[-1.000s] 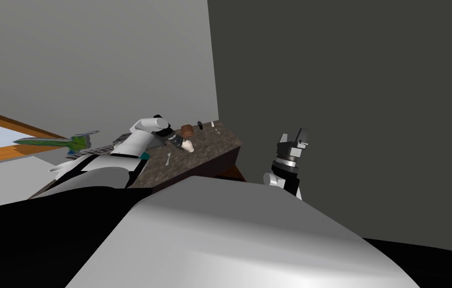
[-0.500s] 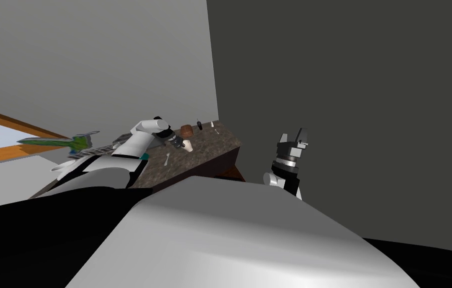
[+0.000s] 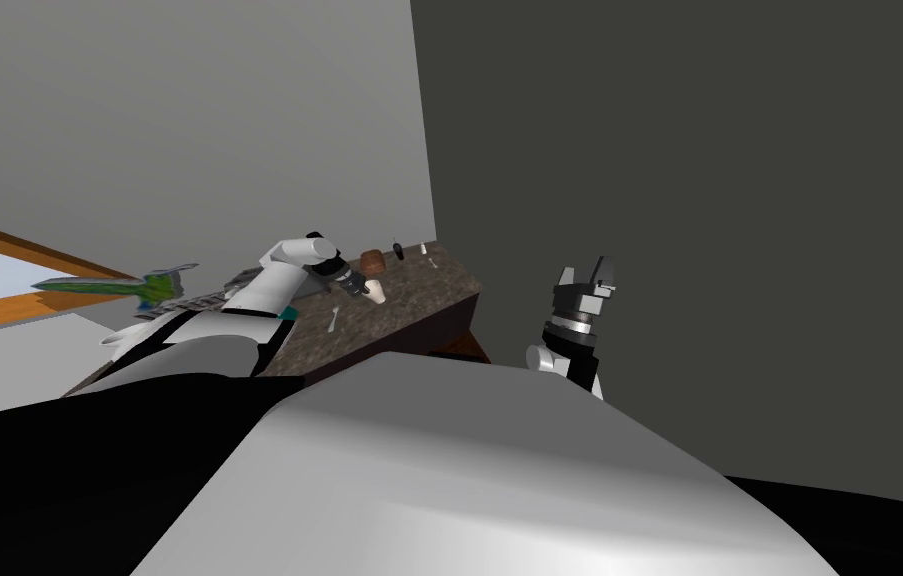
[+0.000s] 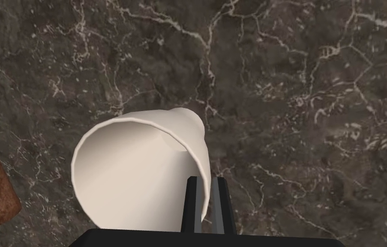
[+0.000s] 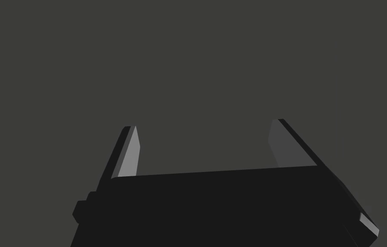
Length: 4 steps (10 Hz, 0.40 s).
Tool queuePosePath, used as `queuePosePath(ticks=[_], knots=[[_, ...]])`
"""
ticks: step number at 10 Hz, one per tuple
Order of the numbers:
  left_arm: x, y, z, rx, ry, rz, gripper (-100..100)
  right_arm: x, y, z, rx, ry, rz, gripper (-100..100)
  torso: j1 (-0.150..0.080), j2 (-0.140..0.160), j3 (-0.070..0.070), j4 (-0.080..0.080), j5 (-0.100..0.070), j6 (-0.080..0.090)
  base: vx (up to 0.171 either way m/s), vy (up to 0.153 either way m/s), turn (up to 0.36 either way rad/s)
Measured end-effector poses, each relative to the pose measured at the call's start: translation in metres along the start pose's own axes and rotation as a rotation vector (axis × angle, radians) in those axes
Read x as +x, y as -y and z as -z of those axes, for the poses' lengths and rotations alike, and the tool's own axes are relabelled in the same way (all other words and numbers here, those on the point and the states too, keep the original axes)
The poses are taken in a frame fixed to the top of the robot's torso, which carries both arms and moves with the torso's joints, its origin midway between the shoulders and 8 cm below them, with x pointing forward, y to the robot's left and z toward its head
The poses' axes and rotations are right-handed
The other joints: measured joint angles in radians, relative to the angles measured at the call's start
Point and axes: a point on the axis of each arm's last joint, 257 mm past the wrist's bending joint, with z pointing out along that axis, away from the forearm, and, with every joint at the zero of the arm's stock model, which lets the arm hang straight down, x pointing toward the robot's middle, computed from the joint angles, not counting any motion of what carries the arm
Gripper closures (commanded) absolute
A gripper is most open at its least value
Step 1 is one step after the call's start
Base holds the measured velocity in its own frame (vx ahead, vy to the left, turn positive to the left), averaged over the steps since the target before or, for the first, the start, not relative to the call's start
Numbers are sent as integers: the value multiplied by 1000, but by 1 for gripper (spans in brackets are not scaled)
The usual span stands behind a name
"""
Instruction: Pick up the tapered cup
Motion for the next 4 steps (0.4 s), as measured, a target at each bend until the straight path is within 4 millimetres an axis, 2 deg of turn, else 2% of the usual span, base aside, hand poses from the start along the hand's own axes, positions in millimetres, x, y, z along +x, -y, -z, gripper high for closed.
queuePosePath(ticks=[2, 3, 4], knots=[[10, 0, 9, 1, 0, 9, 100, 0, 0, 0, 0, 0, 0, 0, 2, 3, 2, 1, 0, -1, -50, 66, -48], [13, 0, 13, 1, 1, 14, 100, 0, 0, 0, 0, 0, 0, 0, 1, 3, 2, 1, 0, -1, -19, 22, -12], [13, -1, 13, 0, 2, 17, 0, 0, 0, 0, 0, 0, 0, 0, 0, 1, 1, 0, 0, -1, 0, 0, 0]])
